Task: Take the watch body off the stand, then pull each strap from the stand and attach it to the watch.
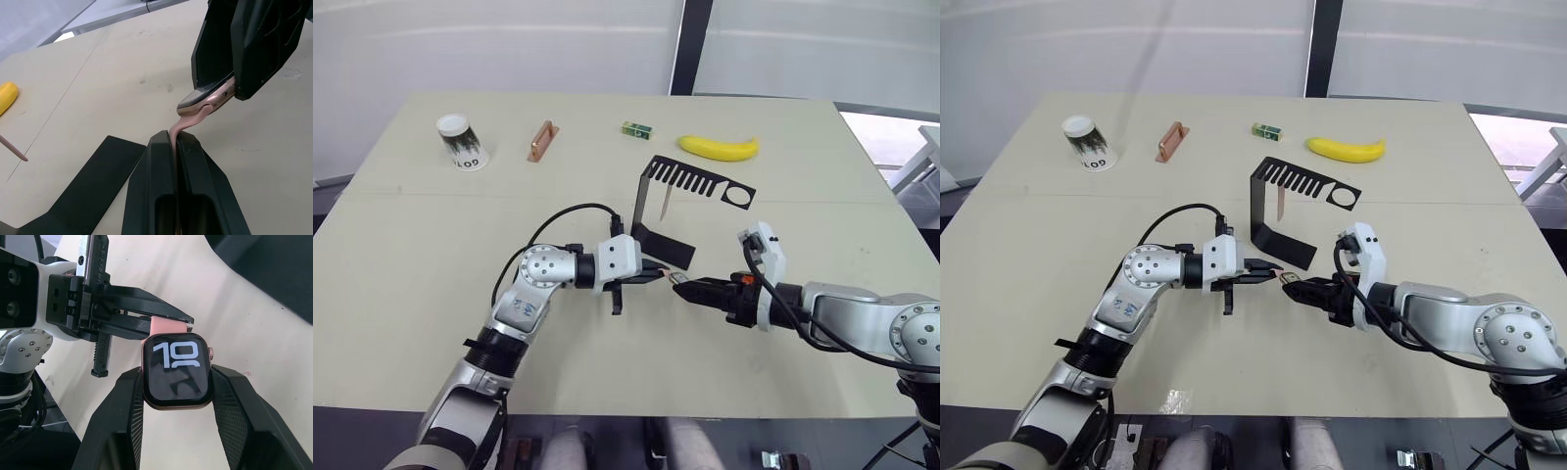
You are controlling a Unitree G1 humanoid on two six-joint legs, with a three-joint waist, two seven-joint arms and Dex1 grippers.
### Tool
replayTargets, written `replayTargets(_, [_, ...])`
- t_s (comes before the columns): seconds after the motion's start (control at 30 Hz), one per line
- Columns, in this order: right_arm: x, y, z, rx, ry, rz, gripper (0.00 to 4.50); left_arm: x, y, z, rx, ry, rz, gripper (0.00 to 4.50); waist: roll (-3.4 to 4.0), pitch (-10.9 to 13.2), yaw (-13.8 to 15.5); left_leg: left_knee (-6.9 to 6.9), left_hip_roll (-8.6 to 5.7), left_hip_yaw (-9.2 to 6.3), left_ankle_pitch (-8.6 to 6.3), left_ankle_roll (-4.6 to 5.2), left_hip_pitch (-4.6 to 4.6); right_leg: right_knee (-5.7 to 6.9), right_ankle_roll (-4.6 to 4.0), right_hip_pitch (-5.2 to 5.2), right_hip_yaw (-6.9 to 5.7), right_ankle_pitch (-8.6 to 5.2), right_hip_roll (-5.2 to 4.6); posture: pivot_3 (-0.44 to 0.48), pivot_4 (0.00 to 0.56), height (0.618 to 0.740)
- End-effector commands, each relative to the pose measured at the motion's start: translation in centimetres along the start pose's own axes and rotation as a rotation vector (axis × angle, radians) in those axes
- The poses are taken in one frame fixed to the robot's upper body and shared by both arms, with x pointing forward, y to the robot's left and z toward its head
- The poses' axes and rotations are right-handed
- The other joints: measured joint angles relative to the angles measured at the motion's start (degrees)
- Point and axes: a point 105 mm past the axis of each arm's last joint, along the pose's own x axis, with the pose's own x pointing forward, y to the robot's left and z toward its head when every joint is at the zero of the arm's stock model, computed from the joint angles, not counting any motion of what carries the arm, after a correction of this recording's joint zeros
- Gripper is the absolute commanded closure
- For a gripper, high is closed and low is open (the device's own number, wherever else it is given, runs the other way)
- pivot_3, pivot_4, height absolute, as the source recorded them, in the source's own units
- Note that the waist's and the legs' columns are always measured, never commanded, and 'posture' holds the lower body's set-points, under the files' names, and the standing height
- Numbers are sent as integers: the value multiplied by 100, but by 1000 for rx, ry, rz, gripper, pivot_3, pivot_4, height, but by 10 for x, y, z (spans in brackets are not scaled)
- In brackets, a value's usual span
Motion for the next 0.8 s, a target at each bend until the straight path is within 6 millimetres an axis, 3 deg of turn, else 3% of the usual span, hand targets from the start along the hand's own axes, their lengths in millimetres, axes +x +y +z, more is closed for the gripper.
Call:
replayTargets(0.03, [2,21,3,-14,-14,94,2982,12,-3,25,73,-68,-36,4434,0,0,0,0,0,0,0,0,0,0,0,0,0,0,0,0,150,740])
replayTargets(0.8, [3,25,5,-15,-14,106,2982,13,-1,25,70,-68,-29,4434,0,0,0,0,0,0,0,0,-1,-2,0,0,0,0,0,0,150,740])
